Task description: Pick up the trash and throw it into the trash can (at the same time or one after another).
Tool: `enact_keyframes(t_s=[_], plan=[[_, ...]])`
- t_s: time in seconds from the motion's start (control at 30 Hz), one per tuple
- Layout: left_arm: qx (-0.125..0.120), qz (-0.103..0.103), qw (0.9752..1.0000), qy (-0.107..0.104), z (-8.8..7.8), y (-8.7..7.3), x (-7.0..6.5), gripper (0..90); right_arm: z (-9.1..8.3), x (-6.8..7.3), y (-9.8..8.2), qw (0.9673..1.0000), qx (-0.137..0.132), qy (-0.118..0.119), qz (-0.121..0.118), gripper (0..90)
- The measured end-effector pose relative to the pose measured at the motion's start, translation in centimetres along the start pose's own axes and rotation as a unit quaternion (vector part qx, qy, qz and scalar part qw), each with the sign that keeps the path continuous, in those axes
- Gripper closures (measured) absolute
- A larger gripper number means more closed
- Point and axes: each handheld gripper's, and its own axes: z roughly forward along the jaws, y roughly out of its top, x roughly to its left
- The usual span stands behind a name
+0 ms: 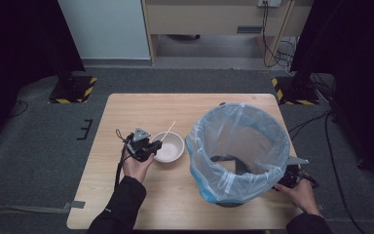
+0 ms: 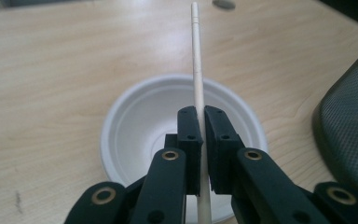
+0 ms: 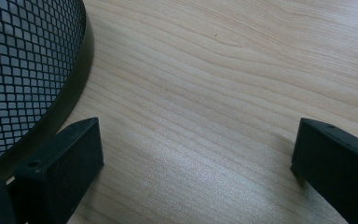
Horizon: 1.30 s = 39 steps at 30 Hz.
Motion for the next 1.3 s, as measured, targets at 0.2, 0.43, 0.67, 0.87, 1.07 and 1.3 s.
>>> enact_keyframes(t_s=[0.2,0.43,0.67,0.87,1.07,1.3], plan=[[-0.057,-0.004,0.9984,-0.008,-2.7,1.7,0.0,85.2,0.0,0.0,0.0,1.0000,0.000,0.001,-0.001,2.2],[-0.112,0.001,0.9934,-0.025,-5.0,3.5,-0.9,85.2,0.0,0.0,0.0,1.0000,0.000,0.002,-0.003,2.2],[-0.160,0.009,0.9862,-0.040,-7.2,5.0,-2.0,85.2,0.0,0.0,0.0,1.0000,0.000,0.002,-0.003,2.2],[-0.196,0.016,0.9791,-0.051,-9.0,6.1,-2.8,85.2,0.0,0.0,0.0,1.0000,0.000,0.001,-0.003,2.2],[-0.226,0.023,0.9722,-0.057,-10.6,6.8,-3.4,85.2,0.0,0.0,0.0,1.0000,0.000,0.002,-0.002,2.2],[-0.244,0.022,0.9673,-0.064,-11.4,7.6,-4.0,85.2,0.0,0.0,0.0,1.0000,0.000,0.002,-0.002,2.2]])
